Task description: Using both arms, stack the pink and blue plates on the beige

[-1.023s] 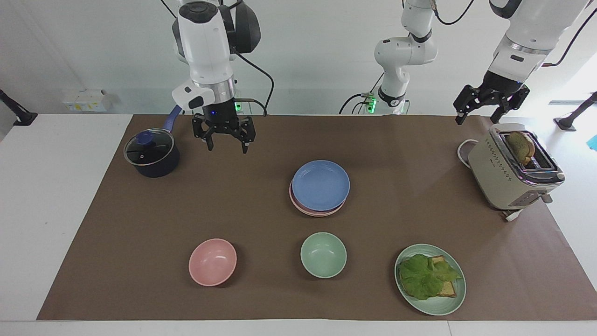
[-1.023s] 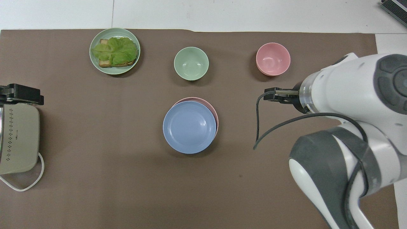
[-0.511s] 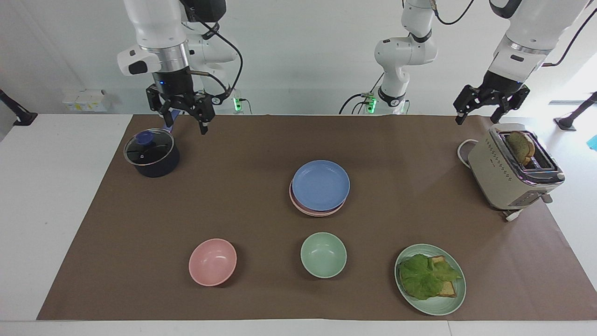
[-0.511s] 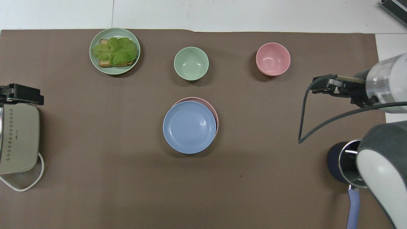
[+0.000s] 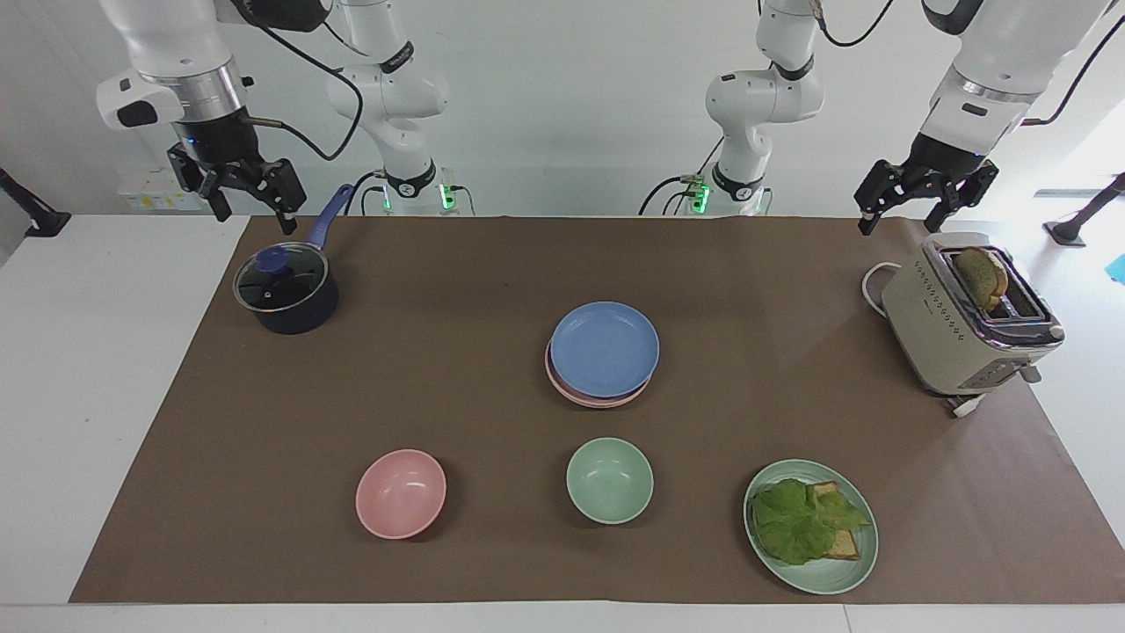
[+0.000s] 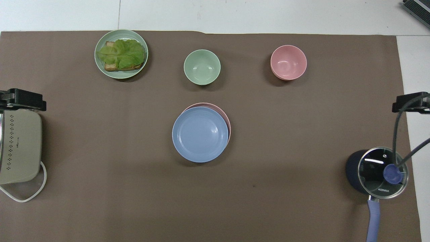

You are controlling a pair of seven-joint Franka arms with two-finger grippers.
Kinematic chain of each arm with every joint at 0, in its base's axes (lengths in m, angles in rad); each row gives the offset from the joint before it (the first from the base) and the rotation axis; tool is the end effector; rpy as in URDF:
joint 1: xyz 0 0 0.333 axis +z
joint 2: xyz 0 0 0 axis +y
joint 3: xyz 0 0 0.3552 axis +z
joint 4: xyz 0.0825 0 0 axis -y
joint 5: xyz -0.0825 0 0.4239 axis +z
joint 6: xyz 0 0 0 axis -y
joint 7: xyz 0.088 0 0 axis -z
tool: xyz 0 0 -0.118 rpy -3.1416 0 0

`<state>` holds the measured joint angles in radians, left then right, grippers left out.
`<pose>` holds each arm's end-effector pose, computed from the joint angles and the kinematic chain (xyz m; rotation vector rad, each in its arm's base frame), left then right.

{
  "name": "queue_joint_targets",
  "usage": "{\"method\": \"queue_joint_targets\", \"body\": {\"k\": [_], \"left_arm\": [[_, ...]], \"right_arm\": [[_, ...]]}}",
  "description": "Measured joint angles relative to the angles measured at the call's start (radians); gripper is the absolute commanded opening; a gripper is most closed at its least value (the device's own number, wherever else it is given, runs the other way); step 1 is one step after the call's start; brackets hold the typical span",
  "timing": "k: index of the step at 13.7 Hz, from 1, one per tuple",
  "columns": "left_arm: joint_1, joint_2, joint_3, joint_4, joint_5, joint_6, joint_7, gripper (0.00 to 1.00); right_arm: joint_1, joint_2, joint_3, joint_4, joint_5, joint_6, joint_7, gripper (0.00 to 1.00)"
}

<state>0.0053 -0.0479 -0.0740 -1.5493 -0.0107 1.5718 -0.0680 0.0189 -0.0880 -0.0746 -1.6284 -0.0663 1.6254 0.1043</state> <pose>0.5772 -0.0422 0.6918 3.1278 -0.0017 0.1089 0.5685 -0.0413 0.6794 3.0713 -0.2450 0.1329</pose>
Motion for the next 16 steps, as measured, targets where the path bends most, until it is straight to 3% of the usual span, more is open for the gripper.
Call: {"method": "queue_joint_targets", "body": {"k": [6, 11, 16], "left_arm": [[0.000, 0.000, 0.000, 0.000, 0.000, 0.000, 0.000, 1.00], [0.000, 0.000, 0.000, 0.000, 0.000, 0.000, 0.000, 1.00], [0.000, 0.000, 0.000, 0.000, 0.000, 0.000, 0.000, 1.00]], "right_arm": [[0.024, -0.041, 0.060, -0.073, 0.029, -0.013, -0.022, 1.00], [0.013, -0.048, 0.051, -0.085, 0.046, -0.026, -0.023, 1.00], [0.005, -0.009, 0.043, 0.028, 0.043, -0.170, -0.032, 1.00]]}}
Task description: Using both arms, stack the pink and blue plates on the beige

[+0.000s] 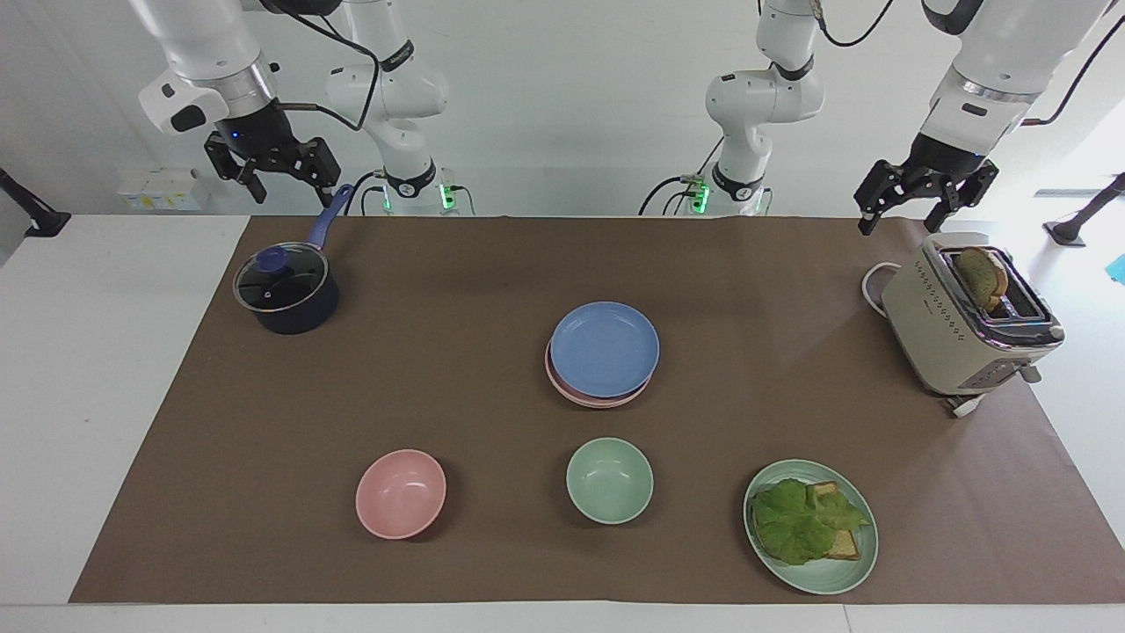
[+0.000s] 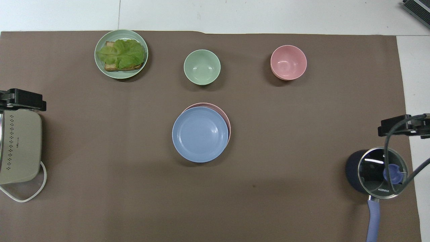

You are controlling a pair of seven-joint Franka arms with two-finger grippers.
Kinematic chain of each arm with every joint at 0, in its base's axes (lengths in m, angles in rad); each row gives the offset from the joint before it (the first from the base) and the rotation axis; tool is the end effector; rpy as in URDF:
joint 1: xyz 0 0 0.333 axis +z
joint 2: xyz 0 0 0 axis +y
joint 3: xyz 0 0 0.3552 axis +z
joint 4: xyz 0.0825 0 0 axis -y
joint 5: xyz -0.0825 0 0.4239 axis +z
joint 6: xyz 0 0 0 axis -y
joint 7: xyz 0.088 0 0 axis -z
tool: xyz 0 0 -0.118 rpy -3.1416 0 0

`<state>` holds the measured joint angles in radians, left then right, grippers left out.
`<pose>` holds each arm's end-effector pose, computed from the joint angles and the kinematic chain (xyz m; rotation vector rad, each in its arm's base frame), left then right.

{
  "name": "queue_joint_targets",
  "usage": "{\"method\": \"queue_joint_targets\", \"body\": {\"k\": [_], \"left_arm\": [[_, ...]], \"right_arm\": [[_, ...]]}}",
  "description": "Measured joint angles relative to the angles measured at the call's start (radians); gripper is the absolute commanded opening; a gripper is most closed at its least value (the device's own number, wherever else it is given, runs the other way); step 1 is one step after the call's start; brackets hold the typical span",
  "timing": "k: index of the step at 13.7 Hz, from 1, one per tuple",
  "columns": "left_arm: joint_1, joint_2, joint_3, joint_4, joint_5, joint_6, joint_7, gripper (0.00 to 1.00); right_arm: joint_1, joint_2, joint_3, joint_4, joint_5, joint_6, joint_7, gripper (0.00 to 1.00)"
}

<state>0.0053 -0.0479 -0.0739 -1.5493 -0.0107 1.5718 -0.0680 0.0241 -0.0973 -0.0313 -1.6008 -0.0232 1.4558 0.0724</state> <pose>0.5772 -0.0421 0.6918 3.1278 -0.0016 0.1089 0.5472 -0.0079 0.6833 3.1165 -0.1271 -0.0734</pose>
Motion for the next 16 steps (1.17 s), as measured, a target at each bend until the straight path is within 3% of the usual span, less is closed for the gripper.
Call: {"method": "queue_joint_targets", "body": {"k": [16], "left_arm": [[0.000, 0.000, 0.000, 0.000, 0.000, 0.000, 0.000, 1.00]], "right_arm": [[-0.007, 0.024, -0.001, 0.009, -0.013, 0.029, -0.055, 1.00]]}}
